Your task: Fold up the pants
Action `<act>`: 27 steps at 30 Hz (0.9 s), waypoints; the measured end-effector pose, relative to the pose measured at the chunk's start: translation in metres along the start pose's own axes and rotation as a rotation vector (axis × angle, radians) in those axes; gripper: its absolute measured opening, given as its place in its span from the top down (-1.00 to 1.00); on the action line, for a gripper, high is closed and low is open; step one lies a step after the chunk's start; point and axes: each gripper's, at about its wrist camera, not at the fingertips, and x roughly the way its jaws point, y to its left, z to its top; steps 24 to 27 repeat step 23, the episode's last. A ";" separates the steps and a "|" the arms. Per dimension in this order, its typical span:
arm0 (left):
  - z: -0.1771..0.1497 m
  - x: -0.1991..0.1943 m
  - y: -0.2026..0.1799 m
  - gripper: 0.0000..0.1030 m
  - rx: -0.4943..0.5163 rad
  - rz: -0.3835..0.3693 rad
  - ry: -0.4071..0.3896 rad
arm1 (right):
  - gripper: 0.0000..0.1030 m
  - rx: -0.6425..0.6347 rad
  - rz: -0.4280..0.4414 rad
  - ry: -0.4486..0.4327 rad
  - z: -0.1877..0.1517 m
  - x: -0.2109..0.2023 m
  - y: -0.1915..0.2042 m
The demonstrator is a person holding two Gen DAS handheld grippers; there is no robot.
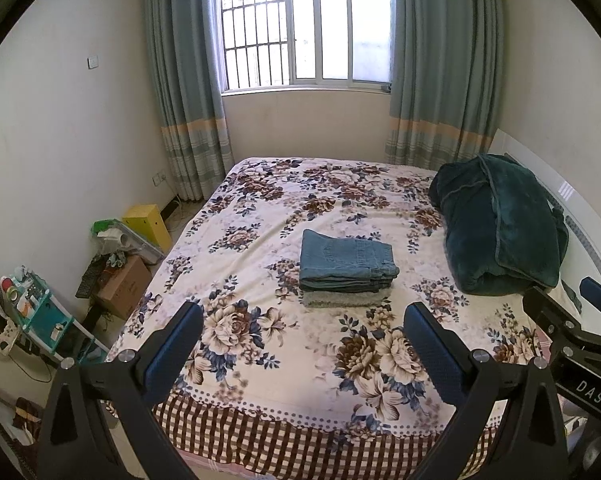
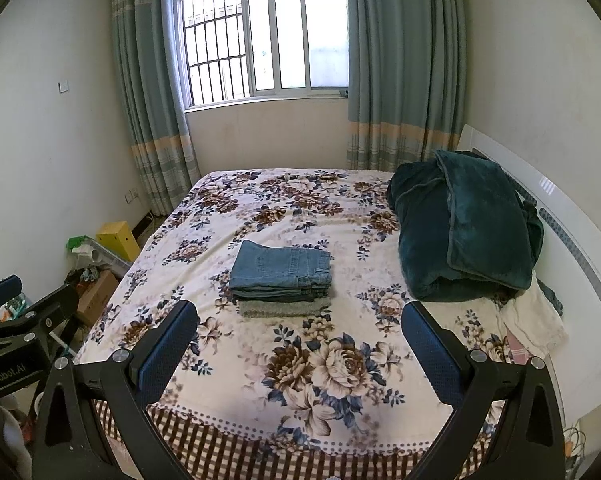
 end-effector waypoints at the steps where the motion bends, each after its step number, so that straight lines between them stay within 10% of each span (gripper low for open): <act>1: 0.001 0.000 0.001 -0.99 0.002 0.001 0.000 | -1.00 0.000 -0.001 0.001 -0.001 0.000 0.000; 27: -0.001 0.004 -0.008 -0.99 0.008 -0.007 -0.011 | -1.00 0.004 -0.002 0.003 -0.003 -0.001 -0.005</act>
